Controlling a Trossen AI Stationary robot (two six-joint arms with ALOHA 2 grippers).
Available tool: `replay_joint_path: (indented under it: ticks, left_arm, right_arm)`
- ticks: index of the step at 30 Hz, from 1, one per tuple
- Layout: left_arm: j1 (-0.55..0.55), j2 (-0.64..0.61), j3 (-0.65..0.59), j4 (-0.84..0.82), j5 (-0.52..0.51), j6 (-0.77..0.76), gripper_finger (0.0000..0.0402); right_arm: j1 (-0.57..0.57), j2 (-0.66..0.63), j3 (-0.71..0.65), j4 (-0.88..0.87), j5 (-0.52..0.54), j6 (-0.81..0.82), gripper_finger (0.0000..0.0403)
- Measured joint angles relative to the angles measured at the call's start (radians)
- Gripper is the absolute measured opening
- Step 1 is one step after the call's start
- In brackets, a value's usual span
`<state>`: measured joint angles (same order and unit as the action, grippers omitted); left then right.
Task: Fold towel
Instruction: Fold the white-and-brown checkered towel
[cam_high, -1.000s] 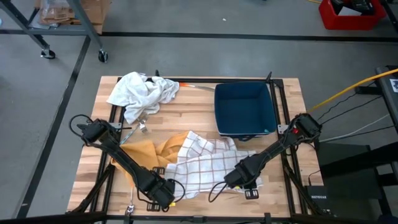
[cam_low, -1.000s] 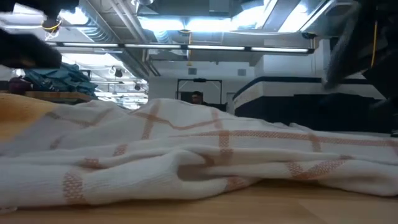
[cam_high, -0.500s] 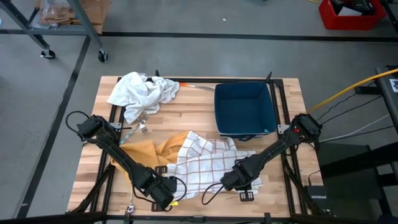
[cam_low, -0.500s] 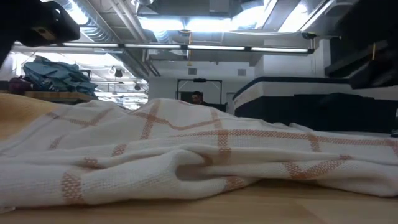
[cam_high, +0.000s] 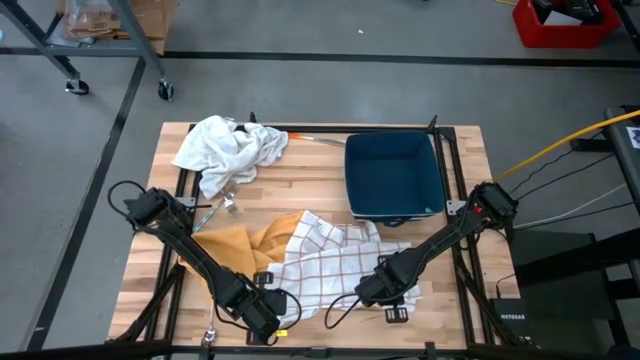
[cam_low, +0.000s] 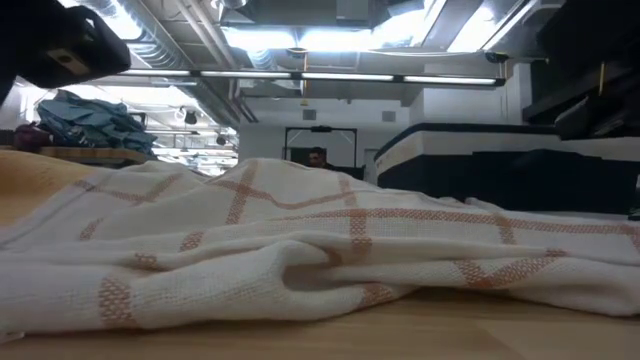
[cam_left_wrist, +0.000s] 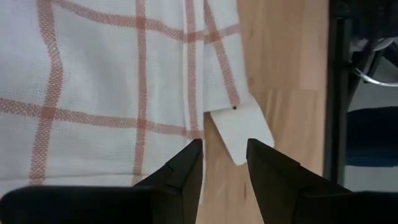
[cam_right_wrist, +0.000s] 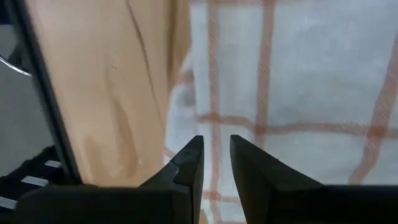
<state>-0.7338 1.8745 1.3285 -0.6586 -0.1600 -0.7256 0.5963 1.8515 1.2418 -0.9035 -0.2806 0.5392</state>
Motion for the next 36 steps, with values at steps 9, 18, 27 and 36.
replay_joint_path:
  ticks: [9, 18, 27, 36]
  left_arm:
    - [0.001, 0.046, 0.0, -0.007, -0.004, 0.027, 0.0117]
    - [0.002, 0.057, 0.0, -0.01, -0.008, 0.023, 0.0117]
    - [0.008, 0.092, 0.0, 0.003, -0.014, 0.019, 0.0117]
    - [0.02, 0.114, 0.002, 0.011, -0.02, 0.026, 0.0117]
  right_arm:
    - [0.0, -0.001, -0.044, -0.064, 0.0, -0.016, 0.0083]
    - [0.001, -0.001, -0.047, -0.106, -0.042, -0.021, 0.0083]
    - [0.065, -0.001, -0.047, -0.105, -0.07, -0.021, 0.0083]
    - [0.155, -0.001, -0.047, -0.085, -0.013, -0.02, 0.0083]
